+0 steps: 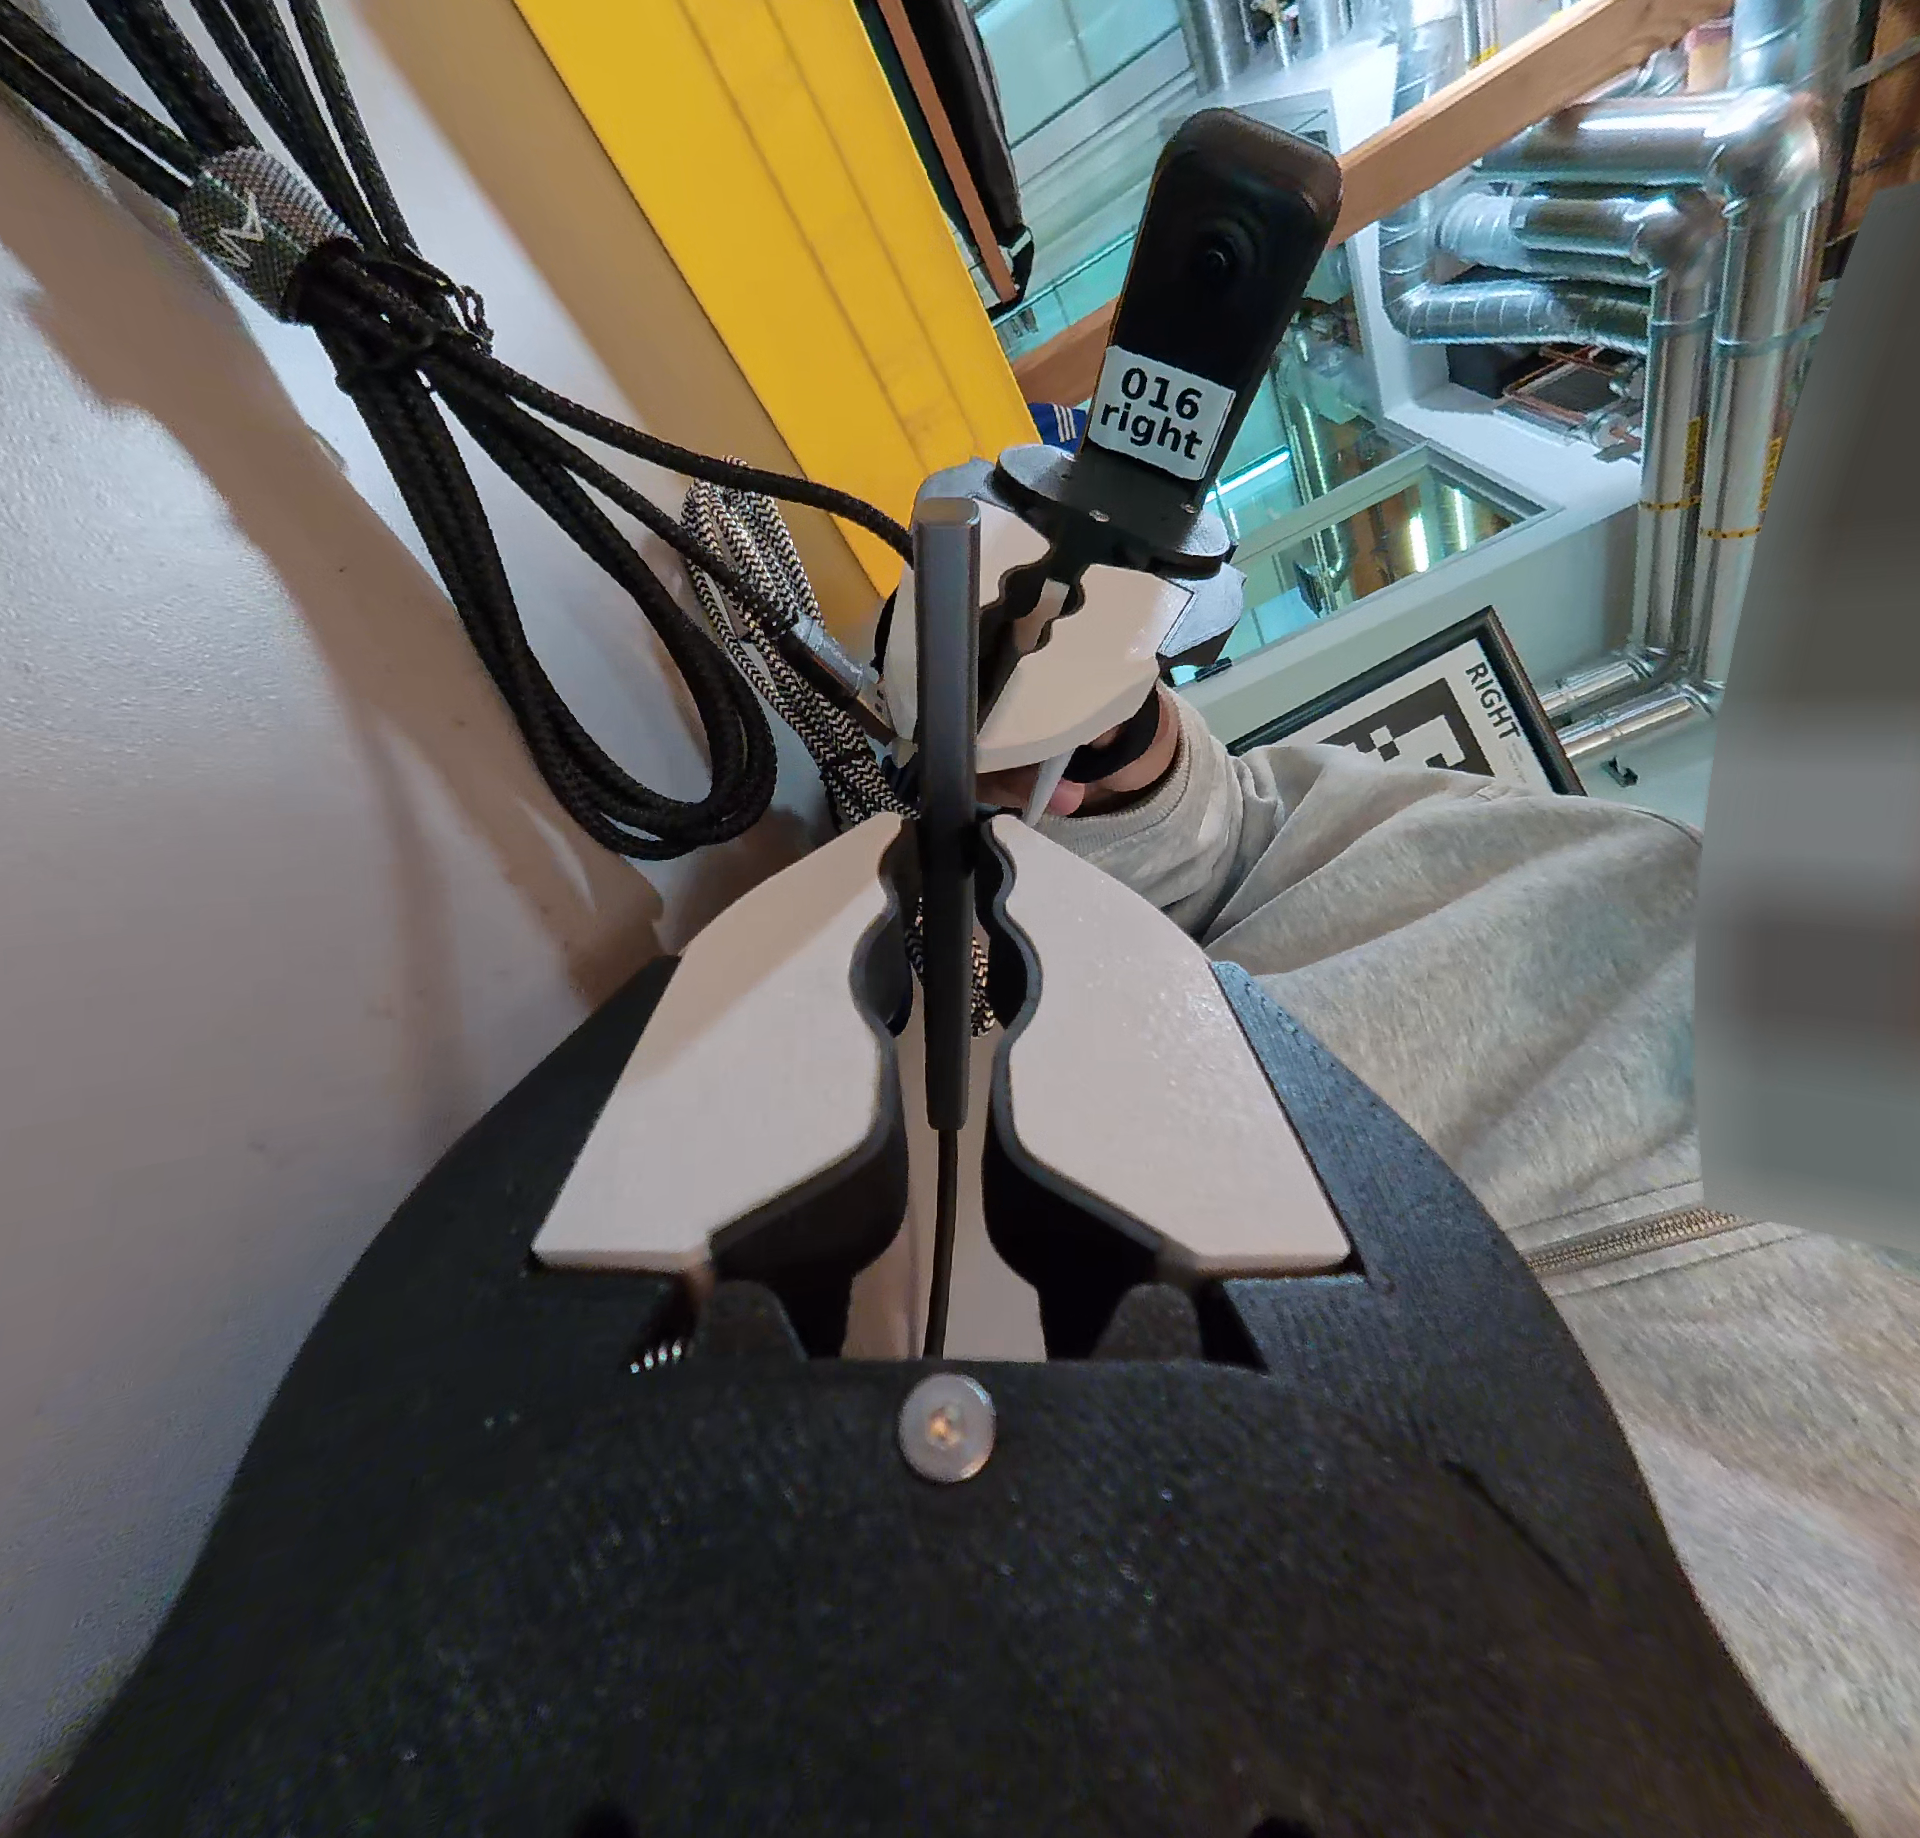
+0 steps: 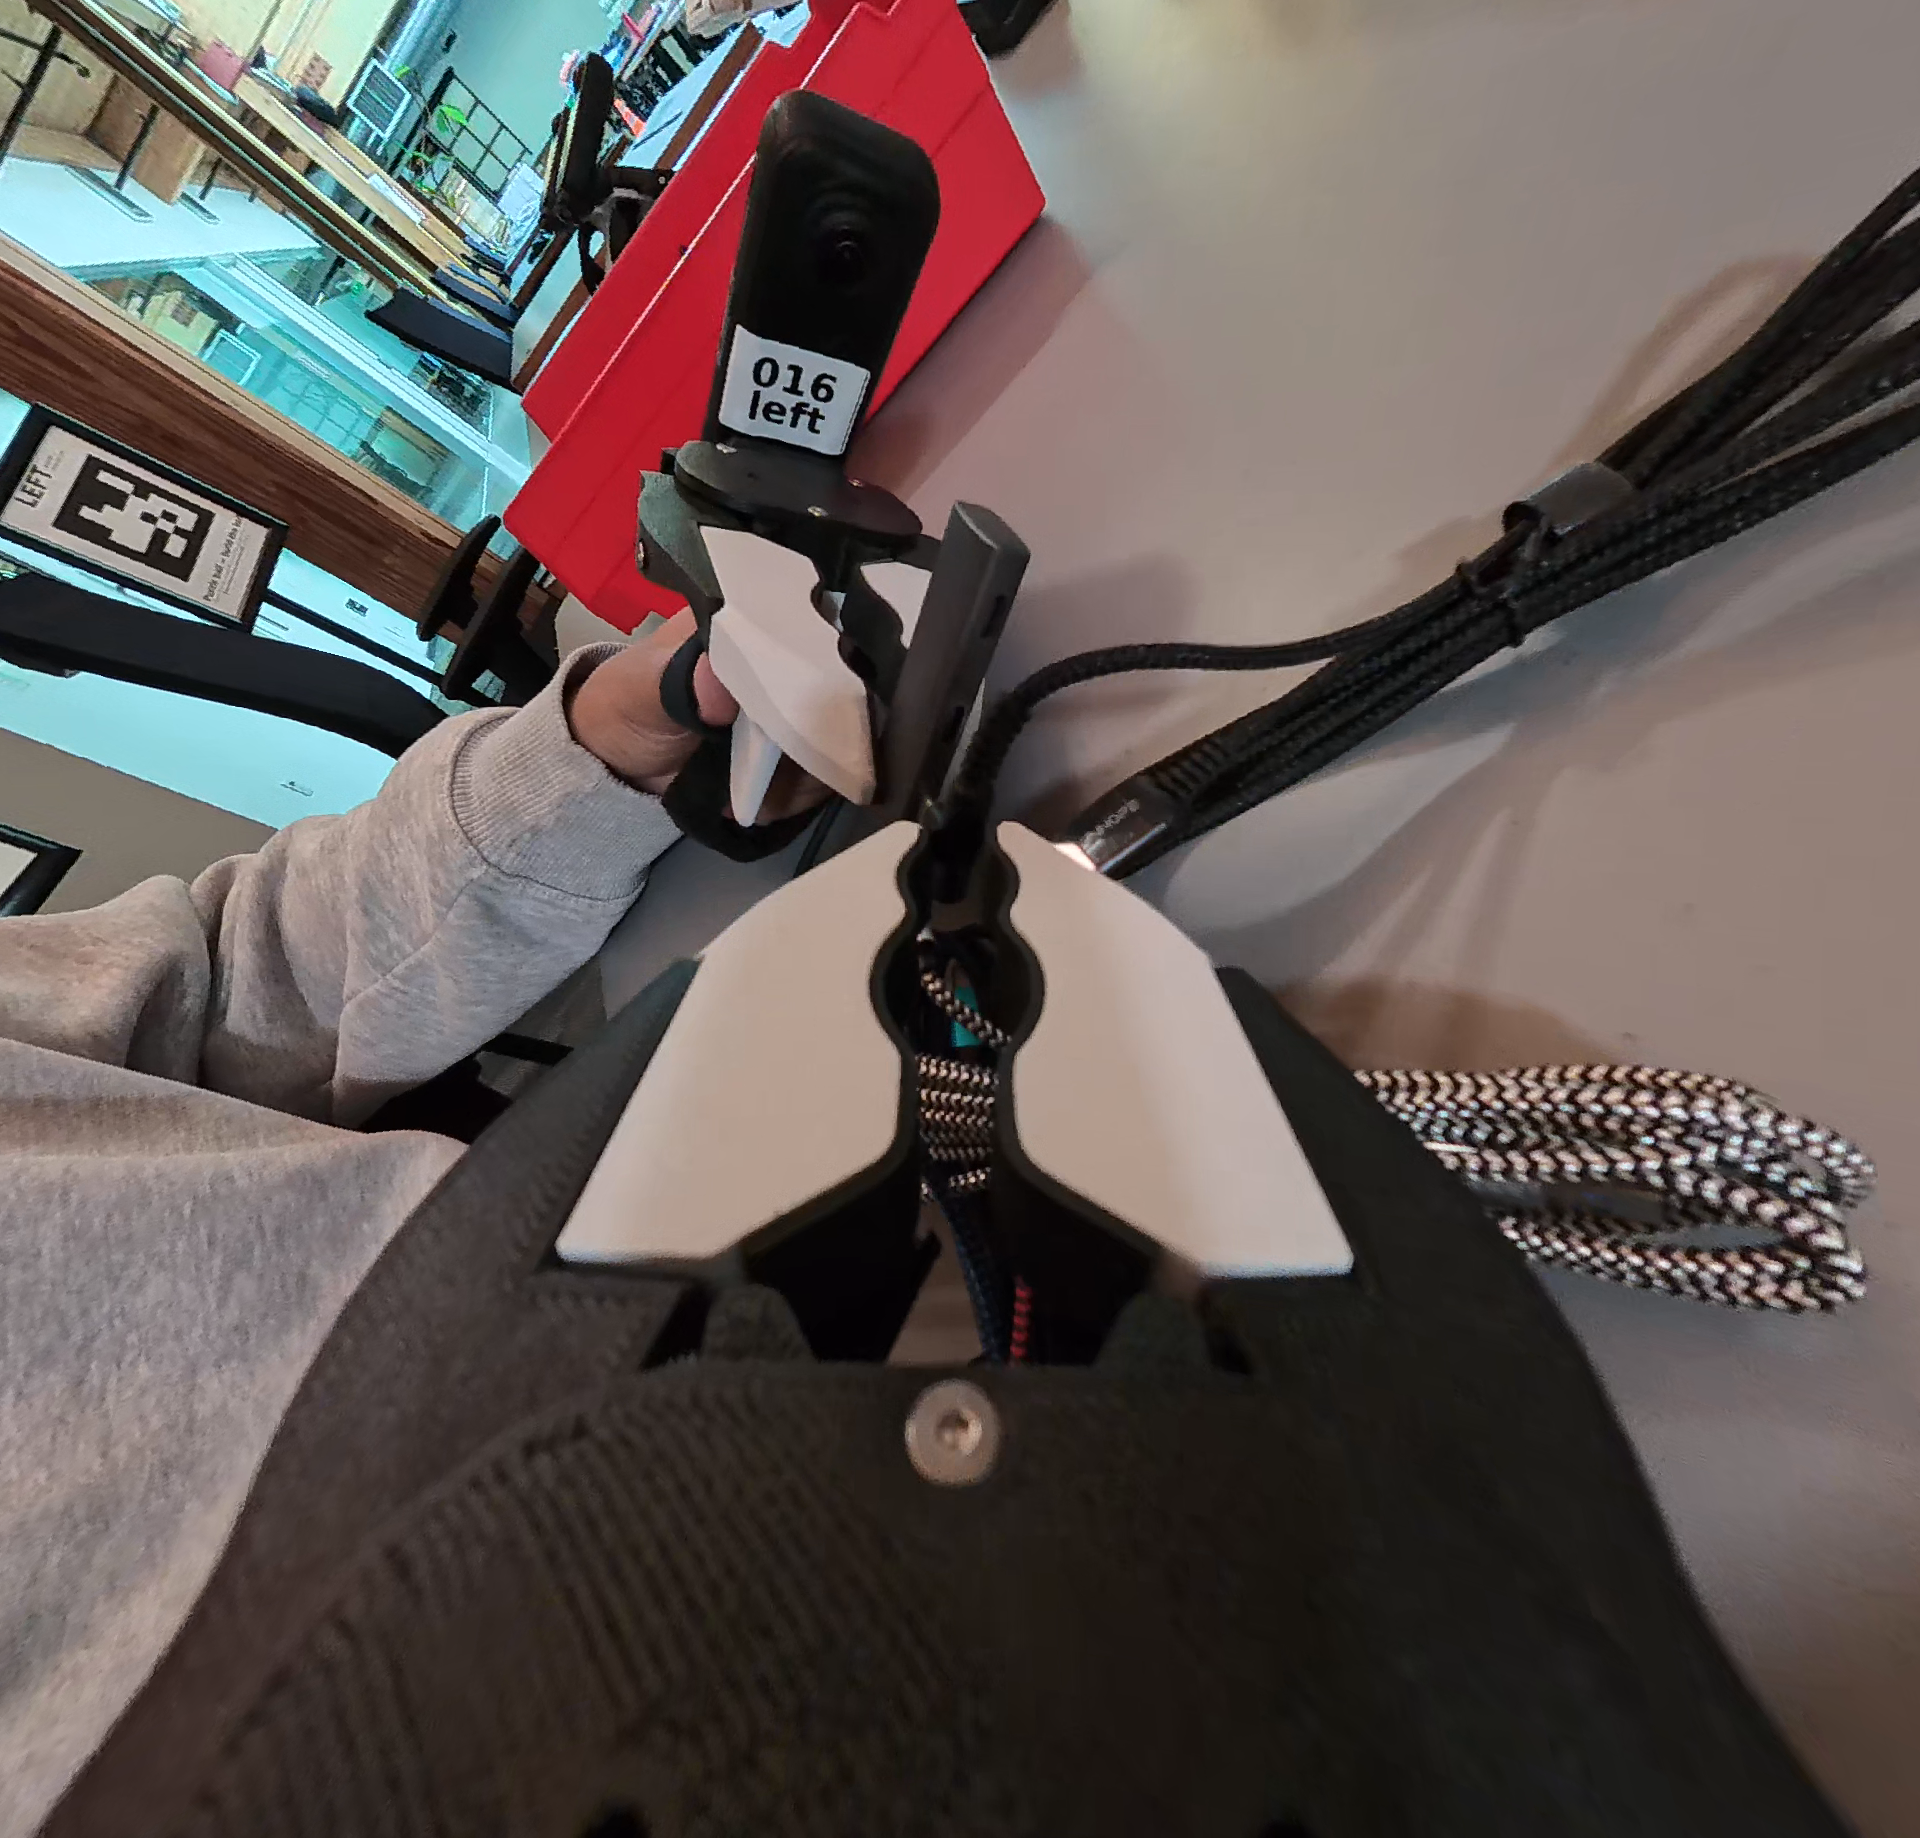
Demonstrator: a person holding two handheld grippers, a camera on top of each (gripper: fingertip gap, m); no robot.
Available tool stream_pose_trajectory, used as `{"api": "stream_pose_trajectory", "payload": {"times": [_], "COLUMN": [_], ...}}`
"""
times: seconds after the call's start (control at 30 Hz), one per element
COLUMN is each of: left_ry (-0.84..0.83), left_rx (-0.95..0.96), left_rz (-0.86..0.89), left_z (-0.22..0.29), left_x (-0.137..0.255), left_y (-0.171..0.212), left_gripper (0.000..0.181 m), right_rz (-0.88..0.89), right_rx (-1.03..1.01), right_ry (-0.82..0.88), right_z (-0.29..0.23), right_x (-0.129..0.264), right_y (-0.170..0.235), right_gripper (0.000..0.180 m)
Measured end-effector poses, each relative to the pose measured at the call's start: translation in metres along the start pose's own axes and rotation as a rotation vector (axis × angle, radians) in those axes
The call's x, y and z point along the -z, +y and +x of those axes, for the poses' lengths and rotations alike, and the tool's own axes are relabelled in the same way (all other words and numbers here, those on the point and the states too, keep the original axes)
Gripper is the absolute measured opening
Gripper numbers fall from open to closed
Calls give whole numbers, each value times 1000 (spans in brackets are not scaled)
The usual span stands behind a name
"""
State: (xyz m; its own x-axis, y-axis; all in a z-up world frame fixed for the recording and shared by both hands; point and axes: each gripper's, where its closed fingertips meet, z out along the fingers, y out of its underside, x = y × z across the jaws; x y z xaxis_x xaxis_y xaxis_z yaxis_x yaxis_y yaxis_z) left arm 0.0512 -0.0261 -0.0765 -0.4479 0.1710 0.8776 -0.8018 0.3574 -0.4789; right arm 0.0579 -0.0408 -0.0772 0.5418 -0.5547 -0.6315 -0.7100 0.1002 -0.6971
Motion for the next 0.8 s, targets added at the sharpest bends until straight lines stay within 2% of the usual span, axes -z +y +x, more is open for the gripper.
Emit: {"api": "stream_pose_trajectory", "payload": {"times": [0.6, 0.8], "left_ry": [-7, 3], "left_rx": [1, 0], "left_rz": [4, 4], "left_z": [-1, 0], "left_x": [0, -2], "left_y": [0, 0], "left_gripper": [10, 10], "right_rz": [-41, -3], "right_rx": [-62, -75], "right_ry": [-15, -15], "right_z": [0, 0], "right_x": [-2, -1], "right_y": [7, 2], "right_gripper": [9, 9]}}
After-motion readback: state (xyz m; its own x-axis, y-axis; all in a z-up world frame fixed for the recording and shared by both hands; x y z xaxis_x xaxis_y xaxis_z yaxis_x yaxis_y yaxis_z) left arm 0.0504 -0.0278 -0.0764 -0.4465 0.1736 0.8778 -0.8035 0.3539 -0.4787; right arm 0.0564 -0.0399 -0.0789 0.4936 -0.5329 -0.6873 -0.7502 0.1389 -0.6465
